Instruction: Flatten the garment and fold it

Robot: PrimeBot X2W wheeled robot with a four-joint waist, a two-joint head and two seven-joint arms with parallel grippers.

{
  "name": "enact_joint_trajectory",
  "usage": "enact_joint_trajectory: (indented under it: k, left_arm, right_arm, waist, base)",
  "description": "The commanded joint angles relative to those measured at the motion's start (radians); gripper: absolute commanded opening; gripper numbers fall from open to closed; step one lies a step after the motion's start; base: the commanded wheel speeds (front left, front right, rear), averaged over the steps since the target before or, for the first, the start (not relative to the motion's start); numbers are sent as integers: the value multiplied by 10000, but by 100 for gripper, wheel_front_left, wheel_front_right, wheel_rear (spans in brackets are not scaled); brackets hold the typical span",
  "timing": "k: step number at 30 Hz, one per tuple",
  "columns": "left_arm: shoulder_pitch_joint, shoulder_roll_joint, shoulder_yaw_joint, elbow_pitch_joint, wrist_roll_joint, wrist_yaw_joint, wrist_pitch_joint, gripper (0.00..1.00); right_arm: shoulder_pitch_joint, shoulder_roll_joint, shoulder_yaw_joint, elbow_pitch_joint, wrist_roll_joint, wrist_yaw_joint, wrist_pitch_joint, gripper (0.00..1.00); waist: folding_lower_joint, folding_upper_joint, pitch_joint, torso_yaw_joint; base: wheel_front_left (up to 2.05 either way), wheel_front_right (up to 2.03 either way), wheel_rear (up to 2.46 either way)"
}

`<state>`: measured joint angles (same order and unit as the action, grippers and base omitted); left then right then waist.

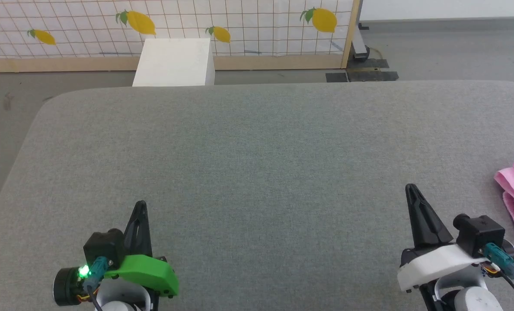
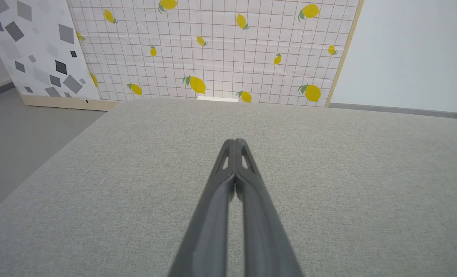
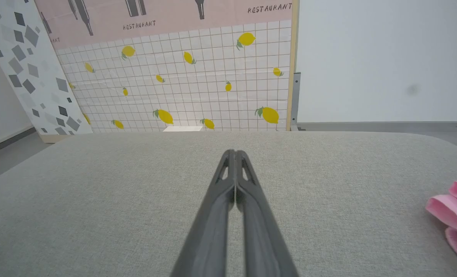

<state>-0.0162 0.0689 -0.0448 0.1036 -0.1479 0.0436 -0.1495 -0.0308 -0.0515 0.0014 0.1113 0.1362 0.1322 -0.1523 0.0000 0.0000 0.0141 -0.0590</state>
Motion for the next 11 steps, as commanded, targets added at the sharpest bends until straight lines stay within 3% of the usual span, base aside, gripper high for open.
enact_joint_trajectory:
  k: [1, 11]
  left_arm:
    - [70, -32, 41, -76, 131, -75, 74, 0]
    - [83, -54, 98, -210, 319, -125, 272, 0]
  right_arm:
    - [127, 5, 1, -101, -109, -7, 76, 0]
    - [152, 6, -1, -241, -283, -8, 277, 0]
  waist:
    - [0, 0, -4, 13]
    - [0, 0, -23, 93]
  base:
    - [0, 0, 0]
    - [0, 0, 0]
